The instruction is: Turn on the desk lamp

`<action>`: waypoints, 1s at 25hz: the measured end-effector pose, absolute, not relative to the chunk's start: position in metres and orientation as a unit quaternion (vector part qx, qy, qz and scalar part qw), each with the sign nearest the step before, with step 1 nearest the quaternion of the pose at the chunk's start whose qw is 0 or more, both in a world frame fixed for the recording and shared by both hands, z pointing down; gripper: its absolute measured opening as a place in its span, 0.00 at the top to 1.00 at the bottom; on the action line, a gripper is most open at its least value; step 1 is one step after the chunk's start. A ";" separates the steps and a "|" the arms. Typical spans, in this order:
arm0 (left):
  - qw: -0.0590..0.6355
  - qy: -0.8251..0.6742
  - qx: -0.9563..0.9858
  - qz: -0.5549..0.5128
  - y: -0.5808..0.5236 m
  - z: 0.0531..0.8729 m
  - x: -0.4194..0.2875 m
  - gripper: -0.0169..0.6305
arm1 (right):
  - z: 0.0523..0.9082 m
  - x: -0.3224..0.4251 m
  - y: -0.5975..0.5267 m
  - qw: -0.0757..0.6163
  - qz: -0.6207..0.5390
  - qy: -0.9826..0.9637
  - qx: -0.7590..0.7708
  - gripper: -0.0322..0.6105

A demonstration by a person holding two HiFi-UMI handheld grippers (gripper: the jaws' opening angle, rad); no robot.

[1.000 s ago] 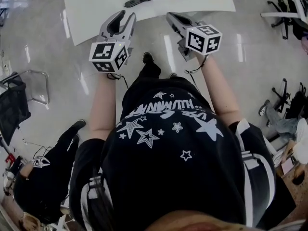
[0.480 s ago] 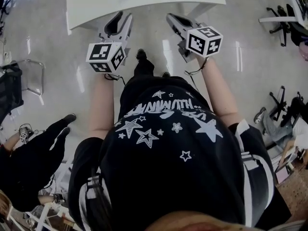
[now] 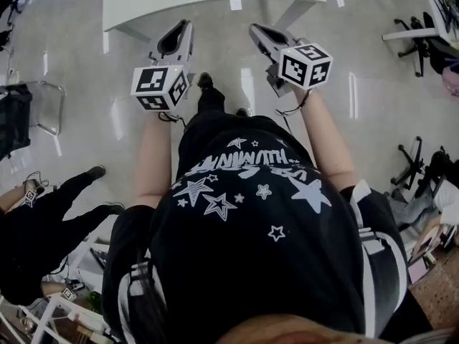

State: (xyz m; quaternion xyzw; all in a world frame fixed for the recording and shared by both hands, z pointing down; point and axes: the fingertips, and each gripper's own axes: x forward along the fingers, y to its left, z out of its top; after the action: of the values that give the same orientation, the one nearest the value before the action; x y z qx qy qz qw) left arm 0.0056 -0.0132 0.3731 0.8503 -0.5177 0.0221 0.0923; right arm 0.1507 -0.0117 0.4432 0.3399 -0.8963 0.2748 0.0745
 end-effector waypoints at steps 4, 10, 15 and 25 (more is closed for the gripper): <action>0.093 -0.526 0.845 0.021 0.008 0.378 0.008 0.96 | 0.447 0.156 0.007 0.077 0.273 -0.900 0.330 0.94; 0.098 -0.534 0.840 0.017 0.015 0.382 0.020 0.96 | 0.451 0.168 0.015 0.093 0.261 -0.904 0.326 0.94; 0.098 -0.534 0.840 0.020 0.018 0.378 0.044 0.96 | 0.447 0.189 0.018 0.093 0.258 -0.905 0.324 0.94; 0.097 -0.530 0.843 0.008 0.057 0.384 0.020 0.96 | 0.460 0.164 0.060 0.104 0.252 -0.907 0.322 0.94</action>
State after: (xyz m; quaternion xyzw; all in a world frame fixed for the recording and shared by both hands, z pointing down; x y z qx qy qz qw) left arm 0.0197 0.0568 0.3835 0.8426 -0.5297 0.0084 0.0970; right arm 0.1641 0.0599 0.4599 0.3218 -0.9066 0.2522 0.1044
